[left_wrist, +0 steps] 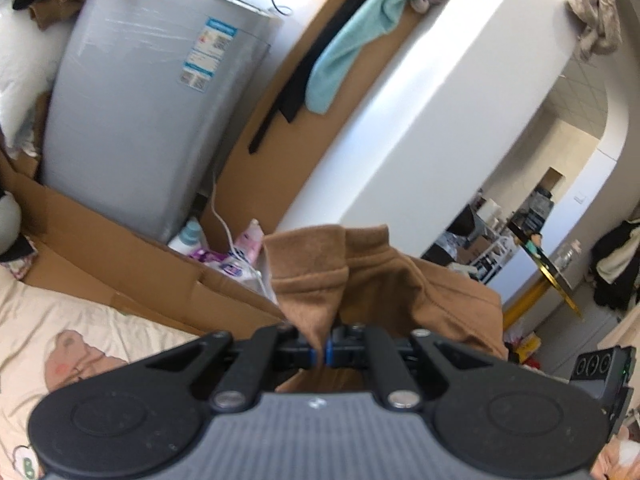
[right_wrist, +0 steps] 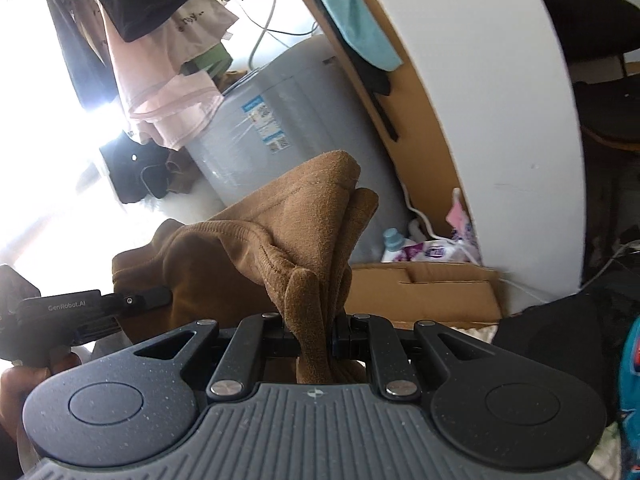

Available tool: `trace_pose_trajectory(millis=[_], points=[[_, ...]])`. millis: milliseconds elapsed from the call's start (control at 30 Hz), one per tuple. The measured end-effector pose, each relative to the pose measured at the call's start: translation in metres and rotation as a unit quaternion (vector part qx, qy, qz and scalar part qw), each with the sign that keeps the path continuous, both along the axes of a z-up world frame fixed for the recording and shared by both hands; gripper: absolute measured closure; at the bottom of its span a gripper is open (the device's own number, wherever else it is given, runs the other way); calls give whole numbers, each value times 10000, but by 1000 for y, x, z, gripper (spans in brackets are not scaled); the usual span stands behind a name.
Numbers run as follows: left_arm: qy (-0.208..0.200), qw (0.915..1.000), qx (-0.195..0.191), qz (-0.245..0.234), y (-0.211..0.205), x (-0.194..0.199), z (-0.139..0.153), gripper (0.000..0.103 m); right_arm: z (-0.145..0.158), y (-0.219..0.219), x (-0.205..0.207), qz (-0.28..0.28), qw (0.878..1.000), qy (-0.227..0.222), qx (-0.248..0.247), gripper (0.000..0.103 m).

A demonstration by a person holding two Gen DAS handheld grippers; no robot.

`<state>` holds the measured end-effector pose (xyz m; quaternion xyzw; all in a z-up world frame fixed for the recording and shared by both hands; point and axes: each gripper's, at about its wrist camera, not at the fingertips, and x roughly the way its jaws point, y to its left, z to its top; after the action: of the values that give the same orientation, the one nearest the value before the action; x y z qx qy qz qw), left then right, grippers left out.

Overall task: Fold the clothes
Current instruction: 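Lift the folded brown shirt off the sheet with both tools, then carry the folded brown shirt with both tools toward the dark clothes pile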

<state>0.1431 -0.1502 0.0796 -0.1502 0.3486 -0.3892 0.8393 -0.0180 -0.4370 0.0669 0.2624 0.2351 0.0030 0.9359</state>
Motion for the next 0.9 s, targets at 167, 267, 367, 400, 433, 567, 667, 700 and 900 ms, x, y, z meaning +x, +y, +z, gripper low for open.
trace_pose_trajectory(millis=[167, 267, 367, 400, 433, 567, 667, 700, 900], points=[[43, 9995, 5, -298, -23, -10, -16, 99, -11, -19, -25, -197, 9998, 52, -26, 91], [103, 9989, -57, -446, -35, -15, -27, 99, -19, -30, -37, -318, 9994, 108, -121, 91], [149, 9971, -25, -752, -54, -13, -40, 99, -28, -42, -46, -449, 9986, 223, -170, 91], [164, 9962, -11, -860, -60, -12, -45, 99, -31, -46, -48, -504, 9981, 275, -228, 91], [172, 9953, -14, -950, -66, -11, -49, 99, -34, -50, -52, -555, 9977, 306, -258, 91], [224, 9920, -74, -1240, -88, -6, -65, 99, -45, -66, -64, -792, 9955, 396, -331, 91], [289, 9890, -103, -1448, -105, -5, -81, 99, -55, -76, -70, -923, 9938, 476, -400, 91], [288, 9880, -78, -1515, -111, -4, -86, 99, -60, -79, -71, -966, 9932, 509, -396, 91], [312, 9826, 15, -1829, -138, 8, -111, 99, -89, -96, -77, -1100, 9908, 666, -422, 91]])
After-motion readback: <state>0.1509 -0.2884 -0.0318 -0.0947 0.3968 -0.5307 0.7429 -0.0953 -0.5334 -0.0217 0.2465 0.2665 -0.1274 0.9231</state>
